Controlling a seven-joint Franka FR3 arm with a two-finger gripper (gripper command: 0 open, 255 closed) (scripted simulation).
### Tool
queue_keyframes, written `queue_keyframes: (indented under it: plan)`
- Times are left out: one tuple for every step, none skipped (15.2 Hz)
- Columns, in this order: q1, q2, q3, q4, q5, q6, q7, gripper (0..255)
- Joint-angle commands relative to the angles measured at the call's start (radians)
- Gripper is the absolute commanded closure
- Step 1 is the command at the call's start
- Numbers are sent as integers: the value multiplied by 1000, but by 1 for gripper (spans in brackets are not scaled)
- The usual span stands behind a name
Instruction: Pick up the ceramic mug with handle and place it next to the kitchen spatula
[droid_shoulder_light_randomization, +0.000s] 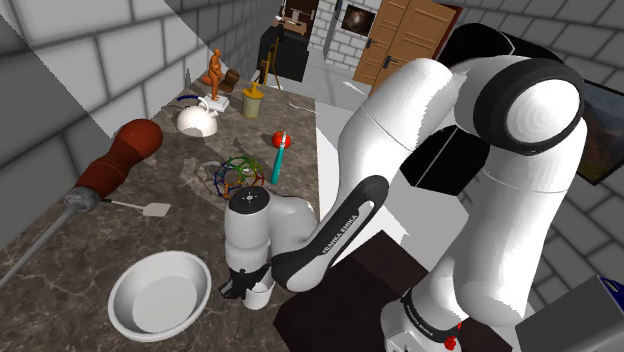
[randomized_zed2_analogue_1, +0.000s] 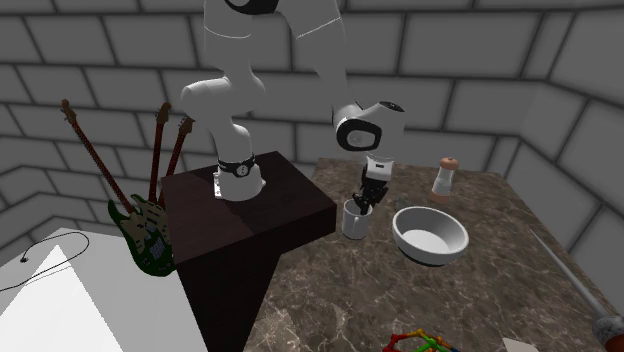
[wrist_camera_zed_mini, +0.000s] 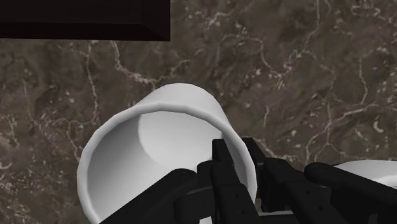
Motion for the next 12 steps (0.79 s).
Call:
queue_keyframes:
  plan:
    - [-18, -31, 24, -7, 32, -21, -24, 255]
    - [-26, -47, 35, -10, 48, -31, -35, 255]
    - [-34, -62, 46, -13, 64, -42, -47, 255]
    - [-42, -78, 57, -16, 80, -53, -59, 255]
    - [-49, -93, 67, -18, 97, -64, -71, 255]
    - [-55, -109, 77, -20, 114, -75, -83, 255]
    - [-62, -124, 86, -21, 131, -86, -95, 255]
    - [-68, -140, 95, -23, 149, -97, -108, 255]
    - [-73, -155, 103, -24, 166, -109, -120, 255]
    - [-78, -171, 111, -24, 183, -120, -133, 255]
    - [-82, -187, 119, -25, 200, -132, -145, 255]
    - [-86, -202, 125, -25, 217, -145, -157, 255]
